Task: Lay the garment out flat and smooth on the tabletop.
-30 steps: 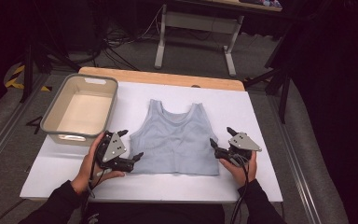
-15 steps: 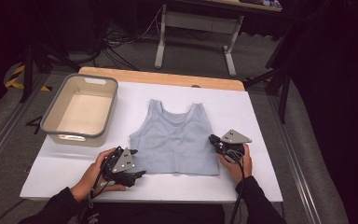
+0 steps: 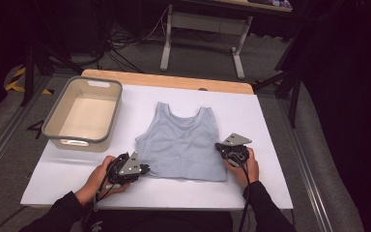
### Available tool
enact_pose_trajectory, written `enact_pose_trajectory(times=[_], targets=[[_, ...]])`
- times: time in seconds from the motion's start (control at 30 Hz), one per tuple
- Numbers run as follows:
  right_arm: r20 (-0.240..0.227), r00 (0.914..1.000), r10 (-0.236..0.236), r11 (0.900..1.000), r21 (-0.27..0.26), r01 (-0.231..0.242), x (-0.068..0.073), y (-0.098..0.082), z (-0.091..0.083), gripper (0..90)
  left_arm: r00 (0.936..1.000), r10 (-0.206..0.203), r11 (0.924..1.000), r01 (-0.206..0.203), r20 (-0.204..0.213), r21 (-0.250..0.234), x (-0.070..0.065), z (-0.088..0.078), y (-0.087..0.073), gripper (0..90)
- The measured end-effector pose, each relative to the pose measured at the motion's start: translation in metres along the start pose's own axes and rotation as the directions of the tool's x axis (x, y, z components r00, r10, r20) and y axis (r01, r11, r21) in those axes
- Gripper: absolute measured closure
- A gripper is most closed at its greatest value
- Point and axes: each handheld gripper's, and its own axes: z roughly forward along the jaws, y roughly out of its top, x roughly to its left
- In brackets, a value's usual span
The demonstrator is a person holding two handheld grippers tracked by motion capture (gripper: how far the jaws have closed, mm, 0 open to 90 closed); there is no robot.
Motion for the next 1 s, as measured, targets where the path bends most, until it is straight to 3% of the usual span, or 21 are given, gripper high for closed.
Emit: enact_pose_trajectory(times=[0.23, 0.33, 0.37, 0.43, 0.57, 0.8, 0.9, 1.0], targets=[[0.009, 0.9999, 0.013, 1.000, -0.007, -0.013, 0.000, 0.004, 0.006, 90.0, 0.9997, 0.018, 0.9991, -0.018, -0.017, 0.038, 0.002, -0.009, -0.001, 88.3], [0.016, 0.9999, 0.006, 1.000, -0.024, -0.006, 0.003, 0.008, 0.008, 90.0, 0.9998, 0.002, 0.9989, -0.001, -0.020, 0.047, 0.001, -0.012, -0.004, 88.4], [0.014, 0.9999, 0.002, 1.000, -0.031, -0.001, 0.005, 0.009, 0.008, 90.0, 0.9999, 0.006, 0.9991, -0.006, -0.016, 0.041, 0.001, -0.012, -0.006, 88.5], [0.010, 0.9999, -0.005, 0.999, -0.035, 0.005, 0.007, 0.011, 0.009, 90.0, 0.9997, -0.022, 0.9995, 0.022, -0.008, 0.025, 0.001, -0.013, -0.010, 88.5], [0.012, 0.9998, -0.019, 0.999, -0.031, 0.019, 0.010, 0.014, 0.009, 90.0, 0.9998, -0.014, 0.9994, 0.014, -0.017, 0.032, -0.002, -0.016, -0.010, 88.6], [0.051, 0.9987, -0.004, 0.992, -0.127, 0.011, 0.007, 0.017, -0.010, 90.0, 0.9994, -0.016, 0.9992, 0.017, -0.029, 0.037, -0.006, -0.023, -0.015, 88.6], [0.031, 0.9995, -0.010, 0.986, -0.165, 0.015, 0.010, 0.022, -0.013, 90.0, 0.9994, -0.012, 0.9991, 0.013, -0.033, 0.039, -0.008, -0.024, -0.015, 88.6], [0.001, 0.9993, -0.039, 0.986, -0.162, 0.038, 0.015, 0.026, -0.008, 90.0, 0.9994, -0.013, 0.9991, 0.015, -0.031, 0.039, -0.009, -0.022, -0.015, 88.6]])
